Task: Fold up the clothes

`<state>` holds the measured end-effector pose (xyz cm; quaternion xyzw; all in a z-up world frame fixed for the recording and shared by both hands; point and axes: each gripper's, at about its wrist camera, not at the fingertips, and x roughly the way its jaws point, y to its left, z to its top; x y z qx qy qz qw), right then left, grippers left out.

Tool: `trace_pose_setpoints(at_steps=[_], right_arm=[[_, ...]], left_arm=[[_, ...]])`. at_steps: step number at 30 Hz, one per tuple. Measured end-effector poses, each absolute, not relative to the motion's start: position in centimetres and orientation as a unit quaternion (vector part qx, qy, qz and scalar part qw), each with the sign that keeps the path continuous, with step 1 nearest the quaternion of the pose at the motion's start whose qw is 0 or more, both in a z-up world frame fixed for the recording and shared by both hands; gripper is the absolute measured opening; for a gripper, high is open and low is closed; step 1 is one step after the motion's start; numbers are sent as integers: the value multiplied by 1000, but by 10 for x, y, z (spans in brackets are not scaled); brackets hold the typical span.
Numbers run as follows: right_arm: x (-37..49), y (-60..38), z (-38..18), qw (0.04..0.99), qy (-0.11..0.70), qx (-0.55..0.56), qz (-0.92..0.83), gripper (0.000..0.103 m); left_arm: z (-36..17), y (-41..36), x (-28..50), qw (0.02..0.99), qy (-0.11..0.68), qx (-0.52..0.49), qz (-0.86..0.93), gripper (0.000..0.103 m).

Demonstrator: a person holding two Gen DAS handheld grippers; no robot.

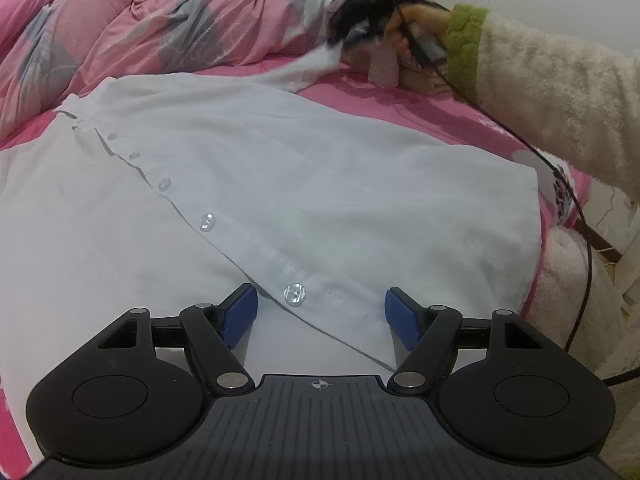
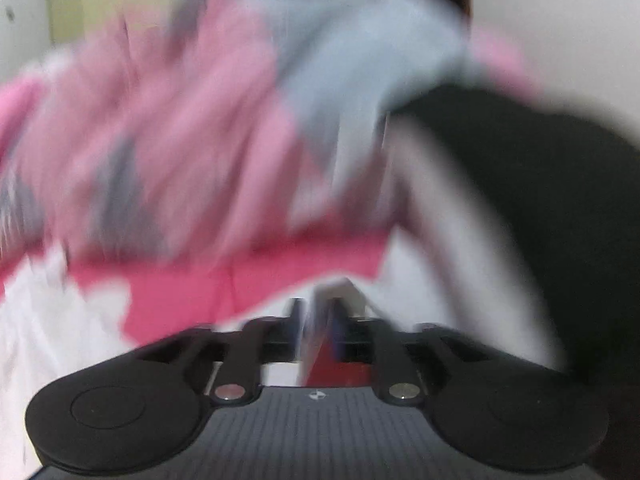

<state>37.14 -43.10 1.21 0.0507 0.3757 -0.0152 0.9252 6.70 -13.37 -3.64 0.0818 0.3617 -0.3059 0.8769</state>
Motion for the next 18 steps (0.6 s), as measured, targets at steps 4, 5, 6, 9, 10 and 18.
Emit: trace_pose_setpoints(at_steps=[4, 5, 6, 9, 10, 18], right_arm=[[342, -427, 2, 904, 428, 21, -2, 56], [328, -428, 7, 902, 431, 16, 8, 58], [310, -430, 13, 901, 433, 15, 21, 59], [246, -442, 39, 901, 430, 31, 46, 69], [222, -449, 50, 904, 422, 45, 49, 71], [38, -514, 77, 873, 374, 293, 104, 69]], left_arm=[[-36, -134, 67, 877, 362, 80, -305, 72], [-36, -134, 67, 877, 362, 79, -305, 72], [-36, -134, 67, 877, 362, 79, -305, 72], [-36, -133, 68, 877, 364, 71, -304, 72], [-35, -132, 68, 877, 366, 68, -304, 72], [-33, -130, 70, 876, 373, 54, -302, 72]])
